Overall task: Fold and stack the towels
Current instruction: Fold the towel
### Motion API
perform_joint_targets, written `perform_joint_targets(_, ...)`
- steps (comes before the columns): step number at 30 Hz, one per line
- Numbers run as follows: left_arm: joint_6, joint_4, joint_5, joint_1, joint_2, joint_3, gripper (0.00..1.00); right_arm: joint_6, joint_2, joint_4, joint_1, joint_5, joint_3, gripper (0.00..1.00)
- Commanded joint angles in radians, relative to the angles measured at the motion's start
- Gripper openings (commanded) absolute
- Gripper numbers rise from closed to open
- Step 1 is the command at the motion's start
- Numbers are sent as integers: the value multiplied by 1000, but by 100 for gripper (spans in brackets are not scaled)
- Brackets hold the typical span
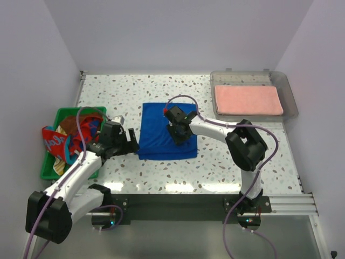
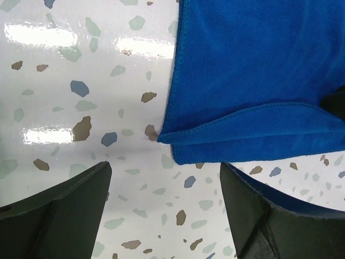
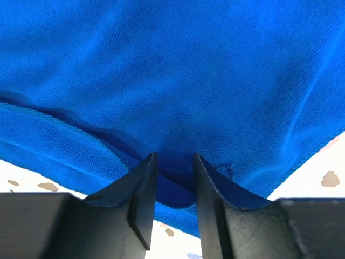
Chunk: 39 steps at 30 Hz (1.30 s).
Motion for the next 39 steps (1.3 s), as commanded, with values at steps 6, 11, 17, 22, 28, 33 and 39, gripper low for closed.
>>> perform_joint_targets(6, -29, -14, -15, -4, -38, -16, 87, 45, -72, -50, 36, 65, -40, 30)
perform_joint_targets(11, -40, -17, -15, -4, -55, -19, 87, 77, -130, -68, 50, 63, -120, 30)
perform_joint_targets(17, -60, -31, -15, -4, -67, -27, 87, 163, -263, -57, 102, 86, -246, 31)
perform_joint_targets(22, -90, -25, 0, -4, -64, -44, 87, 273, -372, 1, 119, 77, -410, 32)
perform_joint_targets(28, -106, 0, 17, -6, -52, -81, 85, 369, -525, 61, 114, 83, -545, 35)
perform_joint_targets(33, -118, 35, 31, -7, -15, -88, 81, 474, -692, 100, 77, 125, -596, 54)
perform_joint_targets(39, -130, 99, 32, -18, 53, -94, 74, 617, -759, 217, -33, 40, -685, 64)
